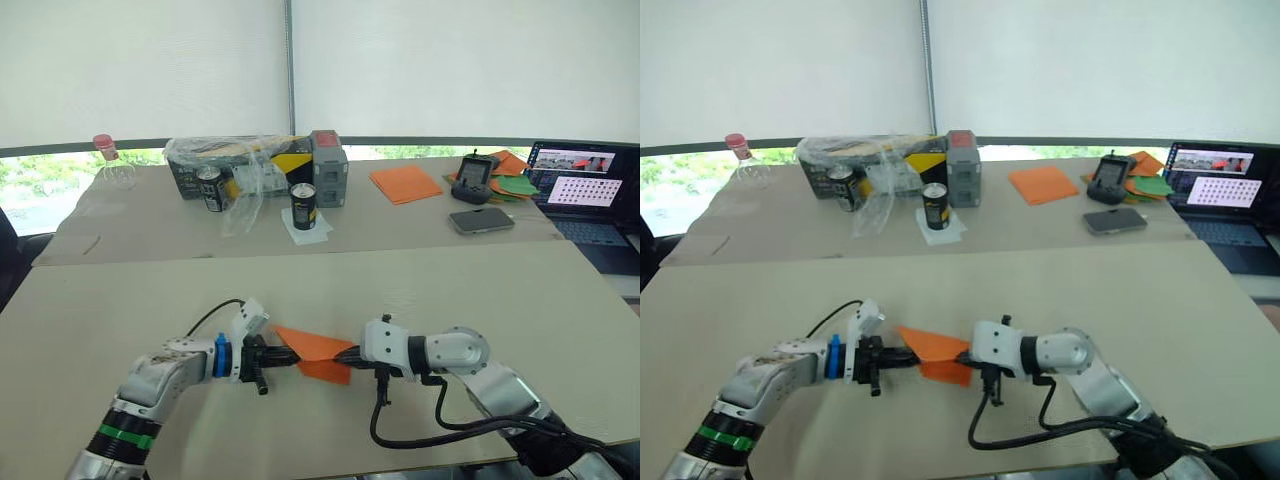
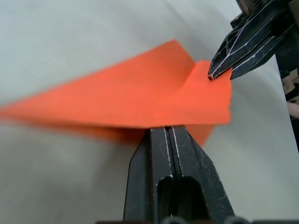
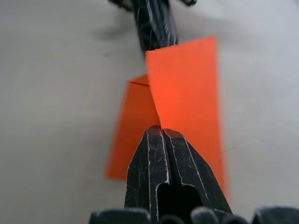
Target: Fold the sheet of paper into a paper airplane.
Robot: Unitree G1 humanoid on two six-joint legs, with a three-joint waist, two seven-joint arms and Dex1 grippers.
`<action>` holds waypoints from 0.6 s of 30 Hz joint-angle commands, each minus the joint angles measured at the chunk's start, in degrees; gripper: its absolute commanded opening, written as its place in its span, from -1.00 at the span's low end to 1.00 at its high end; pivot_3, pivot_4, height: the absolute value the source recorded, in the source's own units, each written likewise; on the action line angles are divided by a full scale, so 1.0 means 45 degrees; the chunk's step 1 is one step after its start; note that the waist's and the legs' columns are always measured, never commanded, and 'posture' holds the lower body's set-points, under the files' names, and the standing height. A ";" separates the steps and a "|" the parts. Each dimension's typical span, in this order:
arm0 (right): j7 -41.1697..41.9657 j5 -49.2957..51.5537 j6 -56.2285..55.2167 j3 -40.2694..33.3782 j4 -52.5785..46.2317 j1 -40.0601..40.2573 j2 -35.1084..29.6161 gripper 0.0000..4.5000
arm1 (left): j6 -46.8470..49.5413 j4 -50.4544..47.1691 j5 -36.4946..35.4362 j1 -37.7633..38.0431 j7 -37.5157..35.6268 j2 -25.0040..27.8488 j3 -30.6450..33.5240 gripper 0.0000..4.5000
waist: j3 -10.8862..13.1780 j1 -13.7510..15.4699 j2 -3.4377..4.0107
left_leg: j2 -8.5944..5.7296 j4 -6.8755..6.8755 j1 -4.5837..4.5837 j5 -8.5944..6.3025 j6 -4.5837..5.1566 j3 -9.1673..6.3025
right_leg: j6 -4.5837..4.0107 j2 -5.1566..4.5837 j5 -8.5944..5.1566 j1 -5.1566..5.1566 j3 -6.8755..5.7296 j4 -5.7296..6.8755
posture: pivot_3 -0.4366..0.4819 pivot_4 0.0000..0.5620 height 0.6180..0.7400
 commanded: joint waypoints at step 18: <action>0.1329 -0.0277 -0.0763 0.0040 -0.0064 -0.0045 -0.0167 -1.00 | -0.4238 0.1296 0.1699 -0.0518 -0.1146 -0.1082 -0.0688 -0.98 | 0.0001 0.0056 0.0004 | -0.0001 -0.0012 0.0078 -0.0010 0.0013 -0.0015 | 0.0002 -0.0004 0.0001 0.0121 -0.0028 -0.0080 | -0.05 -0.47 1.00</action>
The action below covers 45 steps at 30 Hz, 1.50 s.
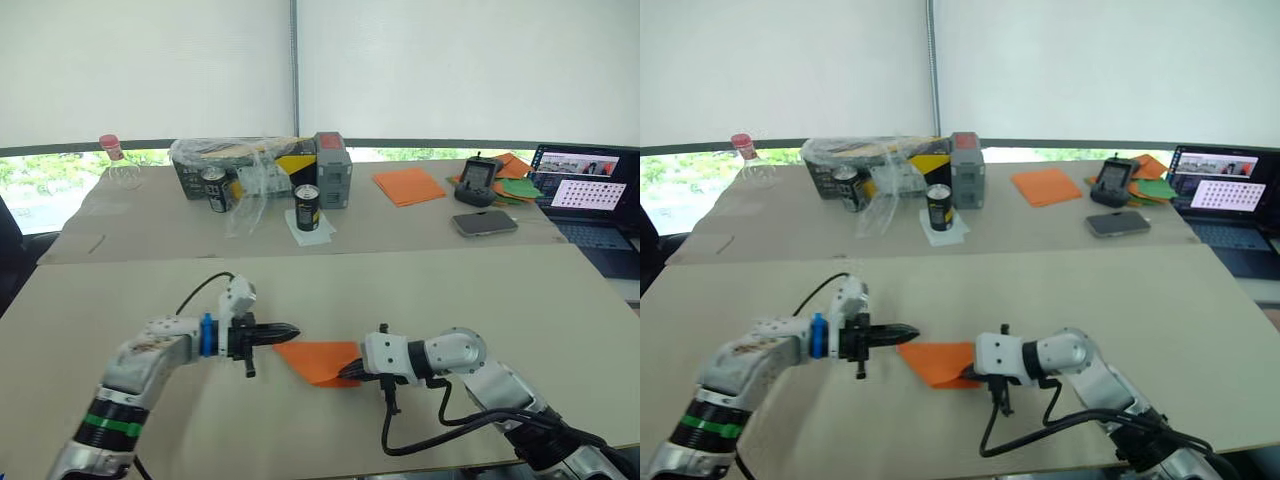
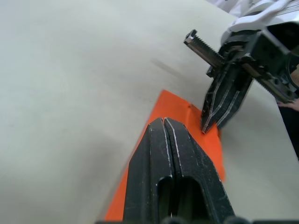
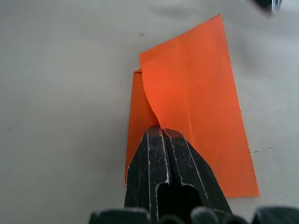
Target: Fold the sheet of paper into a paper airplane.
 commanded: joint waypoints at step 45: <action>0.1252 0.5033 0.8155 -0.1290 0.1776 -0.2709 0.0788 -1.00 | -0.5298 0.2873 0.3438 -0.0317 -0.2462 0.0620 -0.2155 -0.98 | -0.0025 -0.0062 0.0042 | -0.0015 -0.0005 0.0027 -0.0013 0.0026 -0.0007 | 0.0016 -0.0035 0.0009 0.0030 -0.0016 -0.0011 | -0.05 -0.47 1.00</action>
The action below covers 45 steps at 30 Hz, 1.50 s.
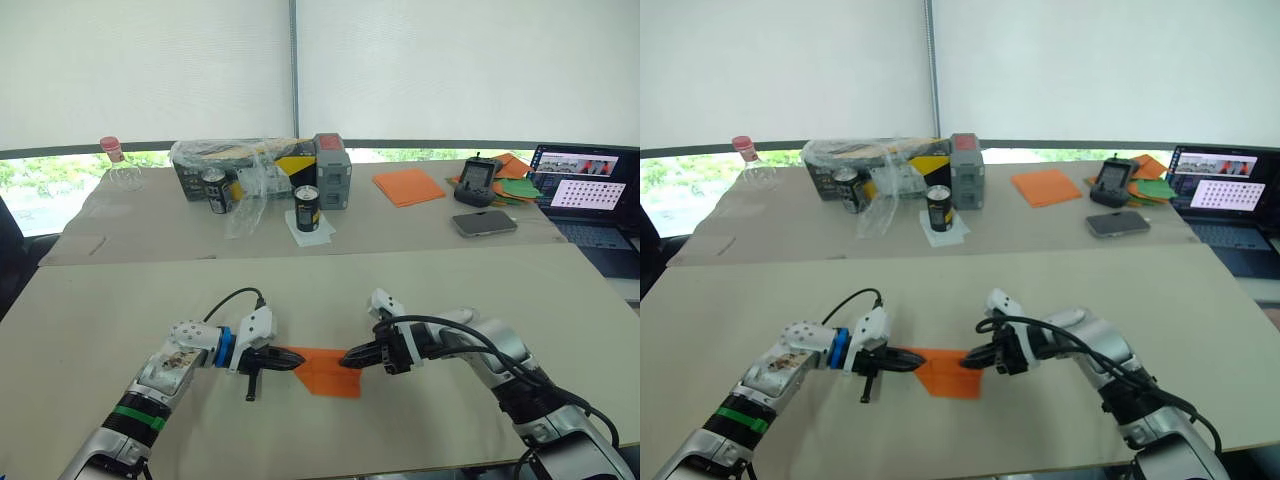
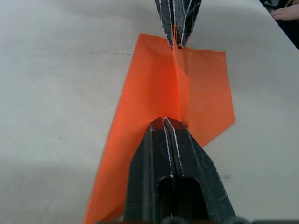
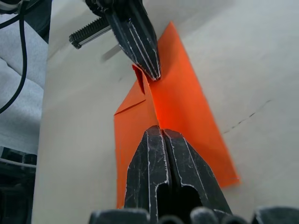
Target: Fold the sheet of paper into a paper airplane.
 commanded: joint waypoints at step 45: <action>0.0971 -0.0439 -0.3945 -0.0752 -0.1079 0.1469 -0.0681 -0.99 | -0.0698 0.1138 0.0941 -0.0225 -0.0283 -0.0116 -0.0369 -1.00 | -0.0003 -0.0026 0.0006 | 0.0008 0.0001 0.0042 -0.0001 0.0003 0.0009 | 0.0011 0.0016 -0.0003 0.0040 0.0011 -0.0002 | -0.05 -0.47 1.00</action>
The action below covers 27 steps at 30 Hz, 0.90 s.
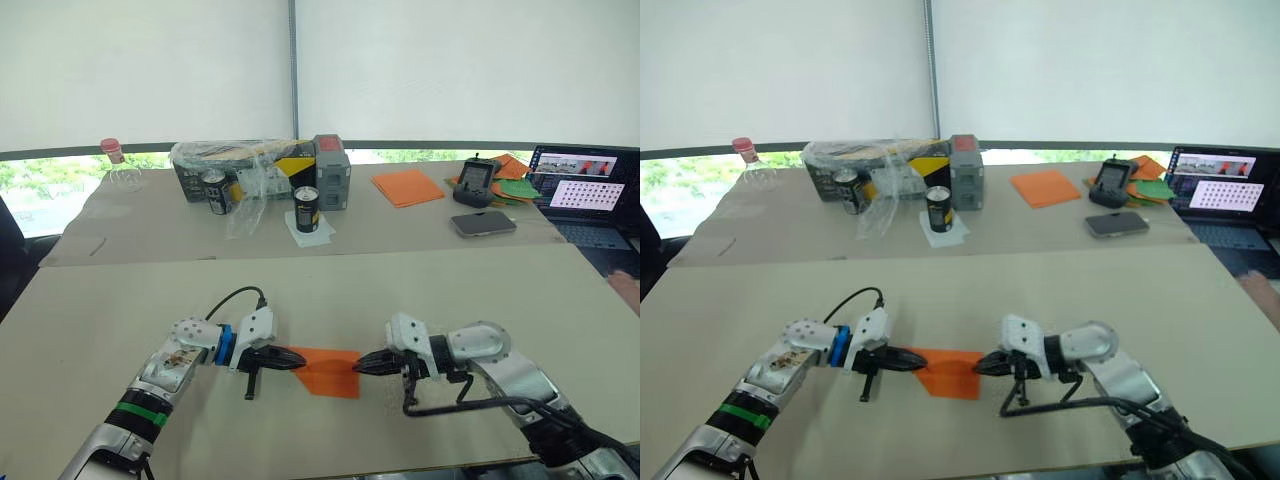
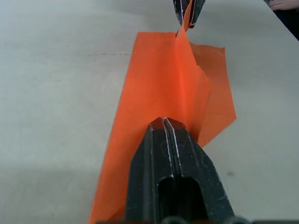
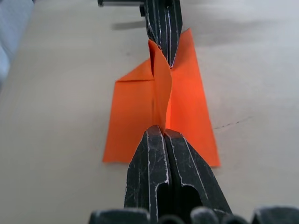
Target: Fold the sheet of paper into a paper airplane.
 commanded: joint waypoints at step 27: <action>0.3324 0.1031 0.4217 0.0563 0.4777 -0.3493 0.0732 -0.99 | -0.0056 -0.0022 0.0588 0.0594 0.0461 -0.0153 -0.0213 -1.00 | -0.0006 0.0019 0.0011 | -0.0010 -0.0003 -0.0030 -0.0002 0.0002 -0.0008 | 0.0001 -0.0030 0.0001 -0.0031 -0.0009 -0.0004 | -0.05 -0.47 1.00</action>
